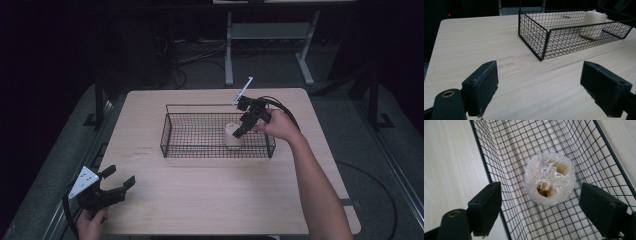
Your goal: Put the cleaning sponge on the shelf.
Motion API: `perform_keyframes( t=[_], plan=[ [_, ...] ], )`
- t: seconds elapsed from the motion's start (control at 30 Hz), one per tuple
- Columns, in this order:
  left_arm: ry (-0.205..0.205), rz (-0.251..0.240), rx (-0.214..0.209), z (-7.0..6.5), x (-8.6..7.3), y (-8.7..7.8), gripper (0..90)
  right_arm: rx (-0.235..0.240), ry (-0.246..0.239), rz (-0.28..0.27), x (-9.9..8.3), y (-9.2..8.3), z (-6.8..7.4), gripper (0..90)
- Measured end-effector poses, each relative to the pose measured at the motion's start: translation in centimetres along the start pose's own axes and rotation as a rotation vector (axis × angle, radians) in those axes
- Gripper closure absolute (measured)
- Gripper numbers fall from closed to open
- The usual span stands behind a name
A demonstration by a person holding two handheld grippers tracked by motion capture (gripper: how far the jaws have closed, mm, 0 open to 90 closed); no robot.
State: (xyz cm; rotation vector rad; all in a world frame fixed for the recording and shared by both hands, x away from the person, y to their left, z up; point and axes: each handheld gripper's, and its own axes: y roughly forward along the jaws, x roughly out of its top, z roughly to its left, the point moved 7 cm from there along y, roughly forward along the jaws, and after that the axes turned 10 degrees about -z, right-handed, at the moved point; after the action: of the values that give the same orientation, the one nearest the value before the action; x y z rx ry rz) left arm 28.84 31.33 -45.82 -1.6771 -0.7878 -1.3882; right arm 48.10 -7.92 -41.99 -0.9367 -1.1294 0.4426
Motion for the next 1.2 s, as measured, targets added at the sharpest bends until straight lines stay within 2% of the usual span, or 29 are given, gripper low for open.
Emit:
perform_keyframes(
  t=[0.33,0.43,1.0,1.2],
  plan=[
    [-0.002,0.003,0.001,0.1,0.0,0.1,13.9,-0.004,-0.020,-0.023,-0.2,-1.4,0.8,17.6],
    [0.011,0.011,-0.001,-0.1,-0.1,0.1,13.9,-0.011,-0.020,-0.020,-0.7,-1.5,1.1,17.4],
    [0.021,0.017,-0.015,-0.6,-0.1,0.4,13.9,-0.003,-0.011,-0.057,-3.2,-3.5,2.6,17.3],
    [0.020,0.018,-0.012,-0.5,-0.1,0.4,13.9,-0.007,-0.026,-0.060,-3.8,-4.1,3.4,17.3]
  ],
)
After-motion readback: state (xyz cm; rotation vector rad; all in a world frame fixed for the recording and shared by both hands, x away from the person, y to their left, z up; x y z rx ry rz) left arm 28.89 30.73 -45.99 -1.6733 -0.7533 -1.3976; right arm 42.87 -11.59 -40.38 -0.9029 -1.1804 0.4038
